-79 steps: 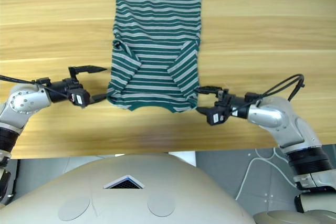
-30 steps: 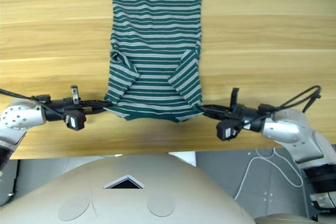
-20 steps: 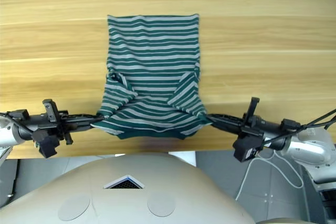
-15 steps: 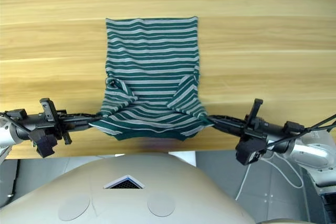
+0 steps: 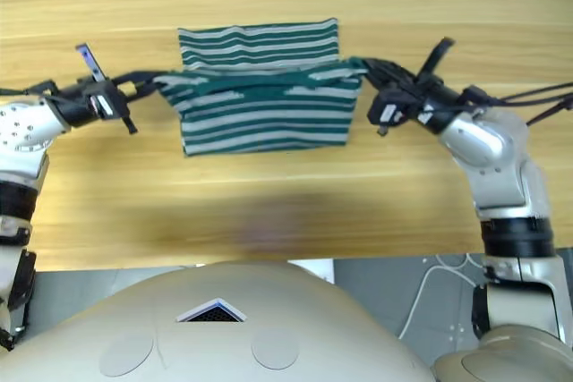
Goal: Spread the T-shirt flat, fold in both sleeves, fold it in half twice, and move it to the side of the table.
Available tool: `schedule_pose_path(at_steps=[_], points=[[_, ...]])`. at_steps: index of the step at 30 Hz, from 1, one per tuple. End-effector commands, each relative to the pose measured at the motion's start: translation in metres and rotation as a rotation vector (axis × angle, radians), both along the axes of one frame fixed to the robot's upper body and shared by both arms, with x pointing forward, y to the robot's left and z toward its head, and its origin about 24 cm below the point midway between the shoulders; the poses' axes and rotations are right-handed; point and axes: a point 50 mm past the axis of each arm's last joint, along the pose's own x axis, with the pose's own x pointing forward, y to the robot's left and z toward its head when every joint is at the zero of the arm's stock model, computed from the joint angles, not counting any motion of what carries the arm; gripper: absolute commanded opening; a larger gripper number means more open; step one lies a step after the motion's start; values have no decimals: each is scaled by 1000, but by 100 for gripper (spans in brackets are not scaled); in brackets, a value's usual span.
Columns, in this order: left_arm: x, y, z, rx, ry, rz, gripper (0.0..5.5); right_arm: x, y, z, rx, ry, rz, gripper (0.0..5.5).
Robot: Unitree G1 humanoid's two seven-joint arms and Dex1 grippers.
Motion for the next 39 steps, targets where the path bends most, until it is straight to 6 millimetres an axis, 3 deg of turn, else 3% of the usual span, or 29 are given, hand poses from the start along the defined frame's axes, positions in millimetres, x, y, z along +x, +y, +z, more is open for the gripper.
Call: schedule_pose_path(at_steps=[1, 9, 14, 23, 30, 36, 39], points=[[29, 4, 9, -29, -42, 119, 3, 28, 9, 4, -8, -45, -30, 0], [64, -11, 2, 47, -56, 227, 3, 71, 19, -10, -41, -53, -138, 0], [75, -19, -3, 70, -44, 277, 3, 85, 28, -26, -58, -26, -167, 0], [86, -35, -22, 176, -46, 387, 3, 90, 42, -67, -86, 54, -220, 0], [87, -39, -30, 163, 5, 448, 3, 90, 49, -77, -42, 49, -254, 0], [94, -40, -29, 127, 93, 525, 102, 101, 49, -60, 234, 7, -391, 106], [109, -33, -6, -53, 50, 701, 144, 107, 47, -52, 396, 8, -484, 151]])
